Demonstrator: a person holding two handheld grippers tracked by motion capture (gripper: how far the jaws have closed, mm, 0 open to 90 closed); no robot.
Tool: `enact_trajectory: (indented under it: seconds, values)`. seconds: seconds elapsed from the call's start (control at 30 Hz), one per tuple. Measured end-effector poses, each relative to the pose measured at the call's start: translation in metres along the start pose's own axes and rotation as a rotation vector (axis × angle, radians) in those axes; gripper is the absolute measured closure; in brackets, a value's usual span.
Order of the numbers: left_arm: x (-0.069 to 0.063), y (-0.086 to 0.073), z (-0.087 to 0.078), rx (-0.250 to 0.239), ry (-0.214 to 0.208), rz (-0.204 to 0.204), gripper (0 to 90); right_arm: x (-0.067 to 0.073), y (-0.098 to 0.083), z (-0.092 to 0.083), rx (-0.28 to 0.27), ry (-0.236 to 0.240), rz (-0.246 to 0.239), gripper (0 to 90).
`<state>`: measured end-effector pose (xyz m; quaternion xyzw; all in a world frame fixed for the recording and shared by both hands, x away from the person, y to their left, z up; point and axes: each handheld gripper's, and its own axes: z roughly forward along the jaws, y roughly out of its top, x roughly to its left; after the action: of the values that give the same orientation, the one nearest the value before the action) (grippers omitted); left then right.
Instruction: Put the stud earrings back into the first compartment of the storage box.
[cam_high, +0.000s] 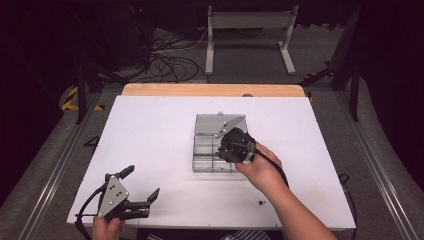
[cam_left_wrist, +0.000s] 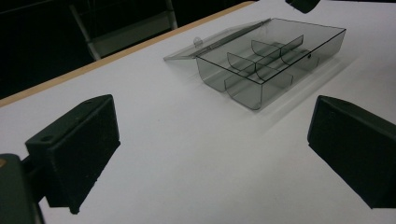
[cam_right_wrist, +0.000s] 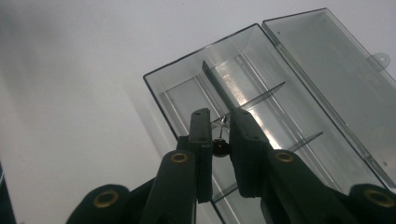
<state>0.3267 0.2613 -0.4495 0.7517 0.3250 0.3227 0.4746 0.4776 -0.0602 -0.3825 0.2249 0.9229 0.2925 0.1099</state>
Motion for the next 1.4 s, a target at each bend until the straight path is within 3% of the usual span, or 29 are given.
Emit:
enact_trajectory:
  seconds: [0.3,0.97,1.4]
  values:
    - [0.001,0.000,0.000,-0.001,-0.001,0.006,2.8,-0.004,0.013,0.022,-0.004,-0.013,-0.001,79.9]
    - [0.001,0.000,0.000,0.000,-0.004,-0.001,2.8,-0.017,0.022,0.073,0.002,-0.037,0.020,79.6]
    - [0.002,0.000,0.001,0.006,-0.007,0.006,2.8,-0.021,0.022,0.083,-0.001,-0.052,0.038,79.2]
